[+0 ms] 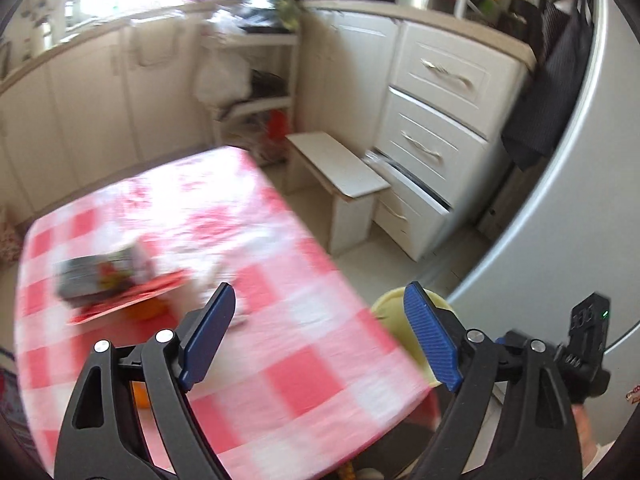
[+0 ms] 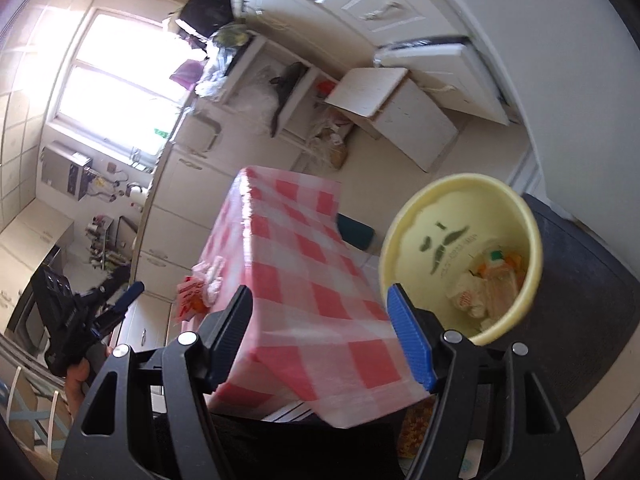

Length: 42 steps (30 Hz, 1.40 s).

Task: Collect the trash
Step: 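Move both tools back over the table toward the carton and wrapper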

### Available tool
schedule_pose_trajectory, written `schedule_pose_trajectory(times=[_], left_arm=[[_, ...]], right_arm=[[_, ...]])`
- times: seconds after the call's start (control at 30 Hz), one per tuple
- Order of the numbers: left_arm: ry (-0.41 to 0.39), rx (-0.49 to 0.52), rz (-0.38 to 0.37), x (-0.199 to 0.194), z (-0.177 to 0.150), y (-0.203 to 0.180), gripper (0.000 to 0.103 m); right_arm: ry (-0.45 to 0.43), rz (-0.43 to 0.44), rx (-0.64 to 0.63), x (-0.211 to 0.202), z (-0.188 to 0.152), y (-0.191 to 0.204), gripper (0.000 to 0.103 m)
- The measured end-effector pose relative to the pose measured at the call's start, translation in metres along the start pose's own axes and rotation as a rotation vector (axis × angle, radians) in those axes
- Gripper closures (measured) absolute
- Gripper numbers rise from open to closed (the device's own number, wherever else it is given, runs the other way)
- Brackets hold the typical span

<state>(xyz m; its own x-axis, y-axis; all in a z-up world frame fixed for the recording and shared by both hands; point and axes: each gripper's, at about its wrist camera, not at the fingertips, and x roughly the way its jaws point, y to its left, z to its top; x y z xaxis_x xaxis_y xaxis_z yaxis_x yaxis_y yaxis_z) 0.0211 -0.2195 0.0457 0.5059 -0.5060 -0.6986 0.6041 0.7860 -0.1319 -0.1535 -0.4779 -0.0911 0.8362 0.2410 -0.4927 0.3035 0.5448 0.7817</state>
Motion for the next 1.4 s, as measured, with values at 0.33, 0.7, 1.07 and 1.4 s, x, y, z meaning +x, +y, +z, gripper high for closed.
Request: schedule_pose_trajectory(times=[0.33, 0.7, 1.07, 1.4], left_arm=[[-0.060, -0.127, 0.134, -0.067, -0.036, 0.118, 0.018], [-0.087, -0.280, 0.156, -0.086, -0.080, 0.192, 0.018], [-0.104, -0.281, 0.154, -0.101, -0.089, 0.201, 0.018], [-0.092, -0.276, 0.166, -0.100, -0.091, 0.201, 0.018]], right_arm=[[0.046, 0.192, -0.241, 0.043, -0.017, 0.148, 0.032], [0.143, 0.226, -0.368, 0.099, -0.063, 0.216, 0.031], [0.165, 0.160, -0.378, 0.111, -0.076, 0.227, 0.030], [0.162, 0.140, -0.378, 0.113, -0.076, 0.227, 0.029]])
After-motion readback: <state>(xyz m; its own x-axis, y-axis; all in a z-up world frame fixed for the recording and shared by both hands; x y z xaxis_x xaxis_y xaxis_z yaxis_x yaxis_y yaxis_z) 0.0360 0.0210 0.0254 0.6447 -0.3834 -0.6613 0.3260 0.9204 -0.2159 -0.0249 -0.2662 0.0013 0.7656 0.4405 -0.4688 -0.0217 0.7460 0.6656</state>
